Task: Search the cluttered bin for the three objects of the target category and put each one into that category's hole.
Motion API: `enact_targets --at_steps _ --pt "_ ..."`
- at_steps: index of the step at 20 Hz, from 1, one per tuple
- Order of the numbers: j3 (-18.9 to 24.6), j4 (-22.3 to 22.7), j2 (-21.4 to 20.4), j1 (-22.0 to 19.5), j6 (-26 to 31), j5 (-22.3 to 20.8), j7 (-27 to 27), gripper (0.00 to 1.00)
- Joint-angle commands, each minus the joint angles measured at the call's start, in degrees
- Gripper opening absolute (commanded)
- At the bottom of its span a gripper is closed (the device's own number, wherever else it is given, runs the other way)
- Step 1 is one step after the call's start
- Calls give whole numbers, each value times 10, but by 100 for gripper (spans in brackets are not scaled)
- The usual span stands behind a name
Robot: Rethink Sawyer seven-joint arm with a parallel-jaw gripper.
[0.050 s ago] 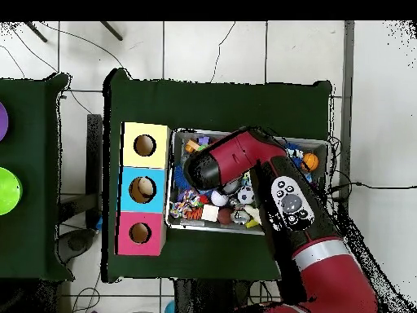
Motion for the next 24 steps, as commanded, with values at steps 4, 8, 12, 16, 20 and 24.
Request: enact_targets --at_steps 4,8,12,16,20,24 --pt "-1 -48 48 -14 1 -50 -195 100" --pt "-3 -61 61 -12 0 -56 -198 100" --pt "-5 -74 65 -3 -1 -70 -203 100" --pt "-11 -74 55 4 -1 -87 -207 100" --pt "-17 -67 38 9 0 -102 -205 100" --pt "-23 -59 27 10 2 -112 -202 100"
